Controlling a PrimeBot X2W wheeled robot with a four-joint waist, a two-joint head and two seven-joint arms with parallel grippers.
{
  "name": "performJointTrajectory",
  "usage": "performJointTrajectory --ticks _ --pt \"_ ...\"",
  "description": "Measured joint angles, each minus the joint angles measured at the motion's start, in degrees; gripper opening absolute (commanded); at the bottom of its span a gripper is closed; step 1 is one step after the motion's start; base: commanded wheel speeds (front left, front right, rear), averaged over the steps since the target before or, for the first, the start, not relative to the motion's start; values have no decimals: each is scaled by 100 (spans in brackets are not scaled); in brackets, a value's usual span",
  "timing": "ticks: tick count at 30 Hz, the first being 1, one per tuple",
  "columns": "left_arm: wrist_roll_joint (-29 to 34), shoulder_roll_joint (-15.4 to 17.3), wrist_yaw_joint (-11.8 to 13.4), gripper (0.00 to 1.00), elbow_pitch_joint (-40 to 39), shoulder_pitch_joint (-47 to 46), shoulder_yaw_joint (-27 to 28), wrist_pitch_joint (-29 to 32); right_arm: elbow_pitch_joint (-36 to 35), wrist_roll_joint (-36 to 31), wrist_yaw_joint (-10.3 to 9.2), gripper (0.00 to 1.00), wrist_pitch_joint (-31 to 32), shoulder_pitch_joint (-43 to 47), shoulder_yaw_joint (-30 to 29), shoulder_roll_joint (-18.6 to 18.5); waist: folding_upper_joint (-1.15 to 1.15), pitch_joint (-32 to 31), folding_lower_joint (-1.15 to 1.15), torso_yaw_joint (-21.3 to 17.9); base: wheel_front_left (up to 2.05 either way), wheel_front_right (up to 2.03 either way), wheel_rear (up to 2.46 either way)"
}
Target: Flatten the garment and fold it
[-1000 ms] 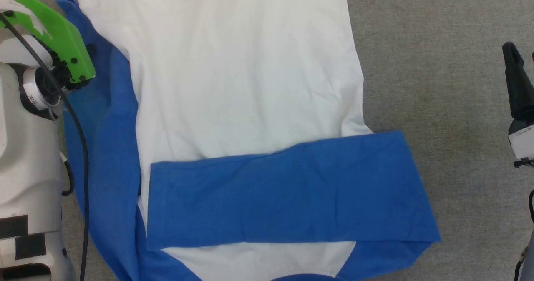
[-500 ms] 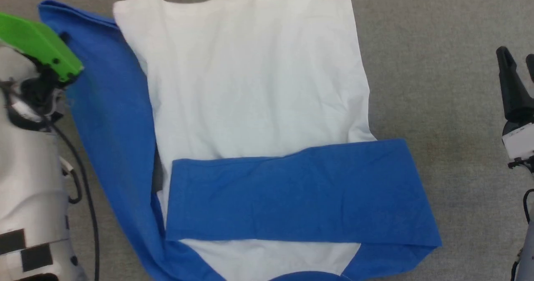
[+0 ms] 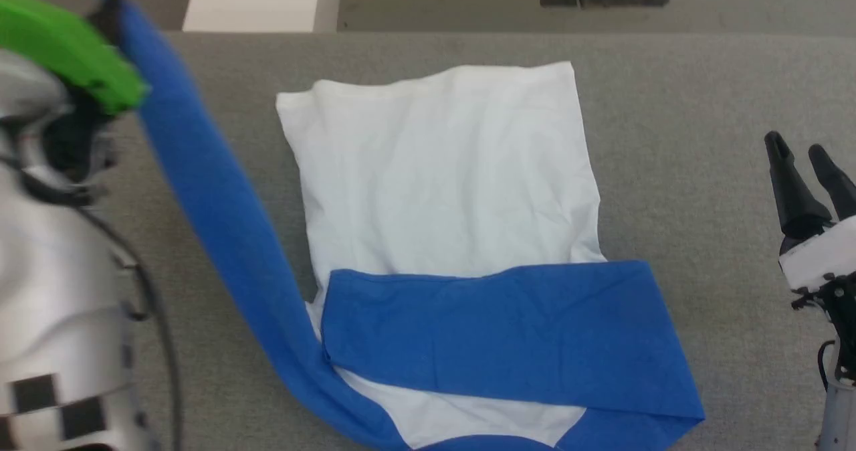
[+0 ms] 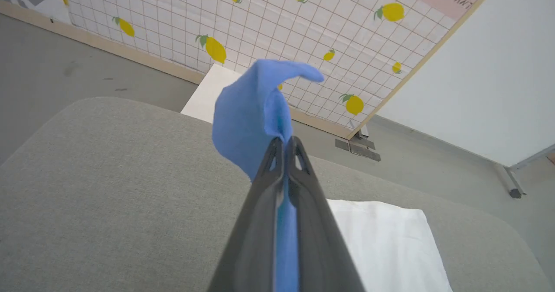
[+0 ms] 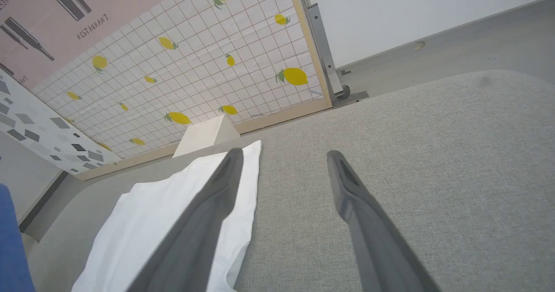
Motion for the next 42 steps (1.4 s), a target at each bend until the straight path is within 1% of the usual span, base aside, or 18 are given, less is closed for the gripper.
performJointTrajectory --ticks 2,5,6,8,10,11,13,14,17,20,23,27,32,36,37,38,39,42 --pt "-37 -350 -146 0 -83 27 -368 29 24 -1 0 100 -25 77 -41 5 0 -170 0 49 0 0 0" --pt "-85 -864 -296 0 -141 134 -898 66 57 9 0 100 -48 181 -56 5 0 -378 0 113 0 0 0" --pt "-90 -973 -334 0 -135 180 -1095 69 75 12 0 100 -51 209 -47 7 0 -444 0 132 0 0 0" --pt "-138 -1078 -404 0 -101 281 -1417 43 97 56 0 100 -73 240 -29 8 0 -541 0 152 0 0 0" --pt "-143 -1113 -415 0 -32 419 -1836 -13 125 81 0 100 -91 255 -3 10 0 -609 0 140 0 0 0" --pt "-404 -1120 -417 0 80 713 -2548 -146 178 114 0 100 -100 260 43 12 0 -648 0 49 0 0 0" --pt "-701 -1131 -399 0 129 967 -3238 -238 208 121 0 100 -125 262 47 13 0 -651 0 -45 0 0 0" --pt "-805 -1152 -345 0 165 1082 -3568 -296 214 132 0 100 -144 263 47 13 0 -642 0 -100 0 0 0" --pt "-1010 -1174 -200 0 357 1321 -4280 -390 257 174 0 100 -181 271 38 11 0 -593 0 -264 0 0 0" --pt "-1168 -1173 -156 0 614 1527 -4833 -382 299 211 0 100 -229 301 33 13 0 -537 0 -412 0 0 0" --pt "-1374 -1174 -156 0 736 1687 -5225 -347 339 214 0 100 -276 333 3 12 0 -476 0 -521 0 0 0" --pt "-1601 -1174 -143 0 828 1807 -5564 -328 388 214 0 100 -311 397 -8 11 0 -430 0 -593 0 0 0" --pt "-1729 -1171 -99 0 972 1856 -5957 -250 461 216 0 100 -352 411 15 12 0 -481 0 -564 0 0 0" --pt "-1670 -1170 -108 0 1146 1864 -6203 -158 503 216 0 100 -371 413 58 12 0 -560 0 -533 0 0 0" --pt "-1685 -1174 -107 10 1157 1880 -6189 -177 513 216 0 100 -376 416 55 12 0 -584 0 -525 0 0 0" --pt "-1712 -1172 -103 71 1143 1882 -6151 -233 515 216 0 100 -378 422 51 12 0 -607 0 -509 0 0 0" --pt "-1711 -1172 -98 100 1132 1870 -6136 -246 516 215 0 100 -379 426 46 11 0 -623 0 -495 0 0 0" --pt "-1813 -1171 -54 100 1004 1858 -5969 -301 528 215 0 100 -393 453 42 12 0 -703 0 -456 0 0 0"
